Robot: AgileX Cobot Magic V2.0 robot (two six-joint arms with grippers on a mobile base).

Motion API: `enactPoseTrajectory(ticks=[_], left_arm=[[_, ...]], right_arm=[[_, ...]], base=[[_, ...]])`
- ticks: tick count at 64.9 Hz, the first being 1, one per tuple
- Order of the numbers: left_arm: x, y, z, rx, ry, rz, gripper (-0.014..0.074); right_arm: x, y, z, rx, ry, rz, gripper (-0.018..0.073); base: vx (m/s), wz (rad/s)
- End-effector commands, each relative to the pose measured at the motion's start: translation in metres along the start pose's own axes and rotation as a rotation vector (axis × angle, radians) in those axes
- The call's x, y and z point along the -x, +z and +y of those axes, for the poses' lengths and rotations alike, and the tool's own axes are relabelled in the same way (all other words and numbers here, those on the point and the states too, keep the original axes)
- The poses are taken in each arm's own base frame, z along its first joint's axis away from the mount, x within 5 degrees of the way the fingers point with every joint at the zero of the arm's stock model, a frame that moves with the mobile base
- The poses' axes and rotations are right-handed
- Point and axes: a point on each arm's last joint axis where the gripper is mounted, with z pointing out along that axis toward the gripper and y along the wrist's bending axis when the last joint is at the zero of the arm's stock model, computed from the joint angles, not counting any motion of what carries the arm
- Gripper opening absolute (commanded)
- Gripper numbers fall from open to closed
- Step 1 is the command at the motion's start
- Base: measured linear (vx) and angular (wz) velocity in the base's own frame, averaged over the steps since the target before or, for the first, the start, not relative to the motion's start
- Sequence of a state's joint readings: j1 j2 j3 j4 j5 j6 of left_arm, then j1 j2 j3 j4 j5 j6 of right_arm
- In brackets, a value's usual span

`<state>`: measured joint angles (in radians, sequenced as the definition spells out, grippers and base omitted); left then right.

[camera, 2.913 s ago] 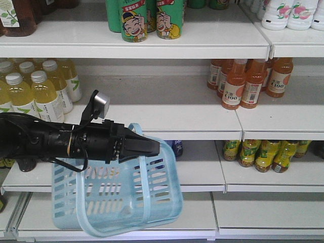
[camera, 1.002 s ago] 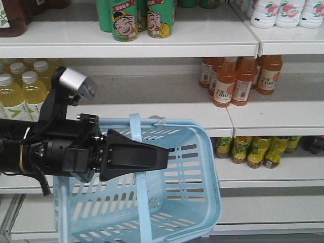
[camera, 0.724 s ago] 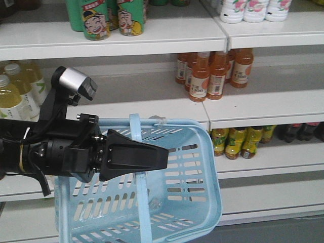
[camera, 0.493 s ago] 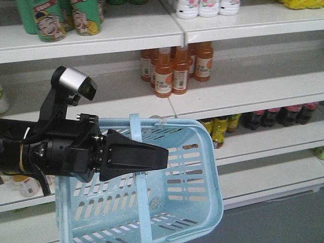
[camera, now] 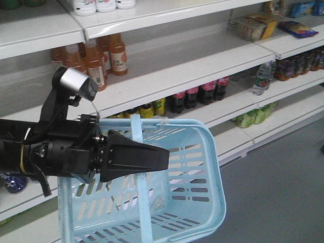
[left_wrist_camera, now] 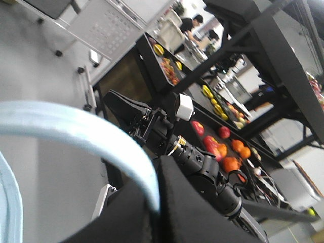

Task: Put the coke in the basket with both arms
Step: 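Drive the base away from the shelf carrying the basket in left gripper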

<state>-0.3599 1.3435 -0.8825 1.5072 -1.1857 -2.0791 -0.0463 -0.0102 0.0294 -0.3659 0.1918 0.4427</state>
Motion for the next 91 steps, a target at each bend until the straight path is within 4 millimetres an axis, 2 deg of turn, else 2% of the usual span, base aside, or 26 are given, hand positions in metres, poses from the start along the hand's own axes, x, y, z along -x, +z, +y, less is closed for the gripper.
enactPoseTrajectory(ticks=[1, 91], left_arm=[[0.0019, -0.0050, -0.0336, -0.225, 0.031, 0.013, -0.0007], [0.0019, -0.0050, -0.0336, -0.225, 0.031, 0.013, -0.0007]], right_arm=[[0.0031, -0.0009, 0.0021, 0.025, -0.017, -0.069, -0.0004], [0.0032, -0.0009, 0.0021, 0.026, -0.017, -0.070, -0.0004]], base=[[-0.09, -0.52], [-0.08, -0.44]])
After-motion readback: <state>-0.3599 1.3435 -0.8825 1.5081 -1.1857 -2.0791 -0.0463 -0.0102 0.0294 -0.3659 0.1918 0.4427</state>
